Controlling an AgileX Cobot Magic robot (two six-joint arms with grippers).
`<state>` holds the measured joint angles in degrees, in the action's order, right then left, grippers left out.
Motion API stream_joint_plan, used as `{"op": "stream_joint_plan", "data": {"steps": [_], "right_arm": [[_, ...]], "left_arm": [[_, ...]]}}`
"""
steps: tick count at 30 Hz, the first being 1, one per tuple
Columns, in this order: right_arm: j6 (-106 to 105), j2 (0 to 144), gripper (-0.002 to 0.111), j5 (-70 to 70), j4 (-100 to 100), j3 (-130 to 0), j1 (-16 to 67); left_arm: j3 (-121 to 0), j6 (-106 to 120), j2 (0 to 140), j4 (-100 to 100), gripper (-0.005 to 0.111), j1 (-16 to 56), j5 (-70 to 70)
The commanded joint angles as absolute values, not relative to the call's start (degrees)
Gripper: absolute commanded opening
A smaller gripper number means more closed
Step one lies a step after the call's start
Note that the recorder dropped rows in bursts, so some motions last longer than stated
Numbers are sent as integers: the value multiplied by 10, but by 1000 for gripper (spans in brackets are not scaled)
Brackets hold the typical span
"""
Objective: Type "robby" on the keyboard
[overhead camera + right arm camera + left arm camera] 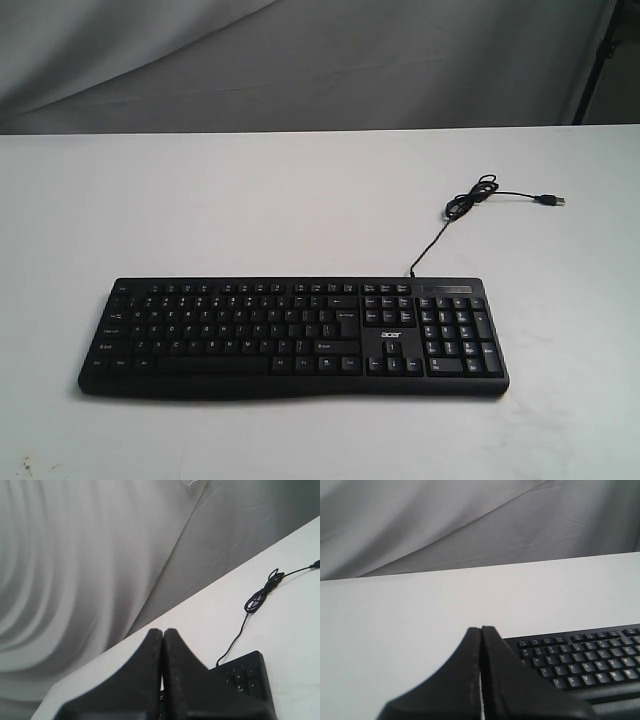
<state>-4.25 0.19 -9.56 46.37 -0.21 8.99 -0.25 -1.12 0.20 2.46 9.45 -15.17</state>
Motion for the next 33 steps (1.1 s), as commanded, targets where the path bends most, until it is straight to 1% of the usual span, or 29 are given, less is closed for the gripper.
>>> {"op": "stream_joint_plan", "data": {"steps": [1, 7, 9, 11, 16, 23, 27, 33], "right_arm": [[-23, 0, 0, -91, 440, 0, 85], [77, 0, 0, -89, 440, 0, 85], [62, 0, 0, -82, 436, 0, 85], [-13, 0, 0, -98, 400, 0, 85], [-25, 0, 0, -152, 239, 0, 85], [-25, 0, 0, -162, 38, 0, 85], [-25, 0, 0, -191, 16, 0, 85], [-25, 0, 0, -193, 15, 0, 85]], "left_arm": [[0, -13, 0, 27, 0, 98, -149], [0, -13, 0, 27, 0, 98, -149], [0, -13, 0, 27, 0, 98, -149], [0, -13, 0, 27, 0, 98, -149], [0, -13, 0, 27, 0, 98, -149], [0, -13, 0, 27, 0, 98, -149], [0, -13, 0, 27, 0, 98, -149], [0, -13, 0, 27, 0, 98, -149]]}}
